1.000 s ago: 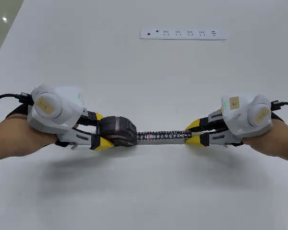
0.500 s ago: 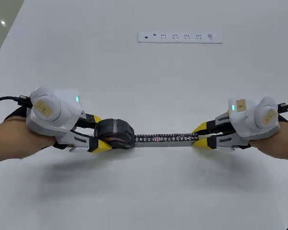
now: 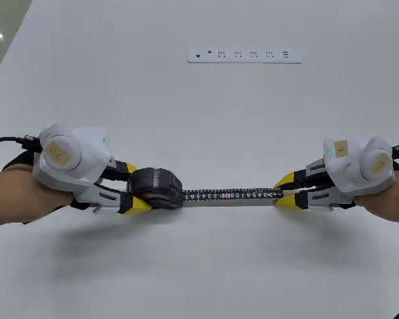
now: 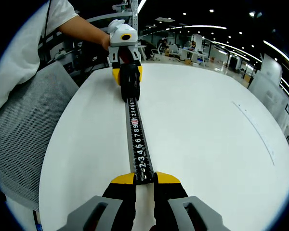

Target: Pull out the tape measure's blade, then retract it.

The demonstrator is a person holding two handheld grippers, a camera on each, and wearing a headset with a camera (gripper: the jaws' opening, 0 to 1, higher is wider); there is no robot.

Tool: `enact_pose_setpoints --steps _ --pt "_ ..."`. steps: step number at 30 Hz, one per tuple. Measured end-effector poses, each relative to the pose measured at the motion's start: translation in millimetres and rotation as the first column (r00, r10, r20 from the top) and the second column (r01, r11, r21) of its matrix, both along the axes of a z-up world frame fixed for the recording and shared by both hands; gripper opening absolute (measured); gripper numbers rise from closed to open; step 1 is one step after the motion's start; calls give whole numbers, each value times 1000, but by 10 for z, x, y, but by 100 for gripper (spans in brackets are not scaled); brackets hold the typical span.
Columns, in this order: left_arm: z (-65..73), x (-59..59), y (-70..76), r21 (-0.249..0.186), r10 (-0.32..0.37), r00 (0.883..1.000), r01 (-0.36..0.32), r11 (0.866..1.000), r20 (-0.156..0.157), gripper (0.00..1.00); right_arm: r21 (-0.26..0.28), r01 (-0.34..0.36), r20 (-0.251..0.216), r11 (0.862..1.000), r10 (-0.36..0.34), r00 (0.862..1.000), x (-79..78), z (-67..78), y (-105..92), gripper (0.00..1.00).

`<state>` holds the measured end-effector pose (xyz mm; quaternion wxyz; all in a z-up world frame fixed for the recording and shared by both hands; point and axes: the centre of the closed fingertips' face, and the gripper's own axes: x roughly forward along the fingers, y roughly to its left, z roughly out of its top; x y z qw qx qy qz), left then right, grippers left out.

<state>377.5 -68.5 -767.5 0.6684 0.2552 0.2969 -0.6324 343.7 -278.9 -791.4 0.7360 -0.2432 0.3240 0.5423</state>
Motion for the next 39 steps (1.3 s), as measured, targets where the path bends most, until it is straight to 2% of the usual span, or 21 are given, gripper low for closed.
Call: enact_pose_setpoints --steps 39 --pt "0 2 -9 -1 -3 1000 3 1000 6 27 -93 40 3 995 -40 999 -53 29 -580 10"
